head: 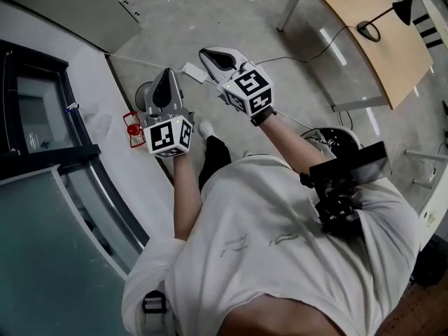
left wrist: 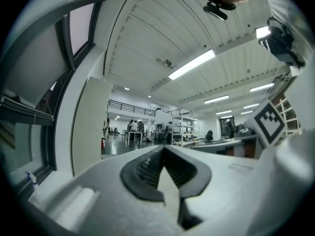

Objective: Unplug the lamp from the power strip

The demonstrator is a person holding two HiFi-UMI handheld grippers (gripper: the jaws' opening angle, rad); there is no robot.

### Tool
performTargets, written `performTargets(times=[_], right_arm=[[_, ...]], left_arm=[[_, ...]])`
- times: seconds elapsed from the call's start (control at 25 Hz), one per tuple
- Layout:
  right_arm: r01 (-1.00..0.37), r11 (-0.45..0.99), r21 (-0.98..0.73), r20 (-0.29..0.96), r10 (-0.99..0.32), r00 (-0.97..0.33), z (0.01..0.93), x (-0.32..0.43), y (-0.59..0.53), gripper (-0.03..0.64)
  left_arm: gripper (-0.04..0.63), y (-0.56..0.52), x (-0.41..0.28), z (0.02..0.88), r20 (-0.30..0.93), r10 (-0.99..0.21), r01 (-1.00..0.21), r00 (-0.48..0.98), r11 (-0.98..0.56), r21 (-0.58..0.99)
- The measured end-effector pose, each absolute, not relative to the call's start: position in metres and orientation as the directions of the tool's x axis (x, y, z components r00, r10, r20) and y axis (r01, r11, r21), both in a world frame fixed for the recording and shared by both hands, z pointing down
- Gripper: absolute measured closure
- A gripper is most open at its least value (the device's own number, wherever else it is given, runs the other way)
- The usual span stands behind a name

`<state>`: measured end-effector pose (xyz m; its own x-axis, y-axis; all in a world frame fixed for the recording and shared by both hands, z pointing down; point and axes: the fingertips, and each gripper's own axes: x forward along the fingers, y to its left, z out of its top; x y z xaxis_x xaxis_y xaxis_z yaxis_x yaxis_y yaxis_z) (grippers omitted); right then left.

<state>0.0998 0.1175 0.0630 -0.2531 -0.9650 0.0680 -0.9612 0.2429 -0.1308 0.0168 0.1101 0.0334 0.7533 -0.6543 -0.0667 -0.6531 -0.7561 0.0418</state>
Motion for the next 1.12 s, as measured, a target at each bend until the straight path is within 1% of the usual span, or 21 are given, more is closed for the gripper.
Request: performTargets(times=[0.16, 0.32, 0.44, 0.64, 1.12], right_arm=[[-0.951, 0.258, -0.169, 0.060, -0.961, -0.271, 0.063, 0.094, 0.168, 0.607], [-0.943, 0.284, -0.172, 0.048, -0.954, -0.296, 0.052, 0.079, 0.203, 0.607], [-0.950, 0.278, -0.140, 0.044, -0.957, -0.286, 0.045, 0.071, 0.223, 0.607], [-0.969, 0.210, -0.133, 0.054, -0.974, -0.218, 0.043, 0.062, 0.238, 0.607], [-0.956, 0.257, -0.143, 0.092, -0.958, -0.271, 0.063, -0.027, 0.243, 0.607]], left_arm=[[0.592, 0.170, 0.012, 0.041, -0.018, -0.664, -0.664, 0.747, -0.747, 0.030], [0.592, 0.202, -0.003, 0.033, -0.018, -0.688, -0.688, 0.725, -0.725, 0.009], [0.592, 0.211, -0.010, 0.030, -0.032, -0.698, -0.699, 0.716, -0.715, -0.024], [0.592, 0.224, -0.023, 0.030, -0.046, -0.670, -0.671, 0.741, -0.739, -0.062], [0.592, 0.234, -0.098, 0.042, -0.047, -0.690, -0.691, 0.722, -0.723, -0.013]])
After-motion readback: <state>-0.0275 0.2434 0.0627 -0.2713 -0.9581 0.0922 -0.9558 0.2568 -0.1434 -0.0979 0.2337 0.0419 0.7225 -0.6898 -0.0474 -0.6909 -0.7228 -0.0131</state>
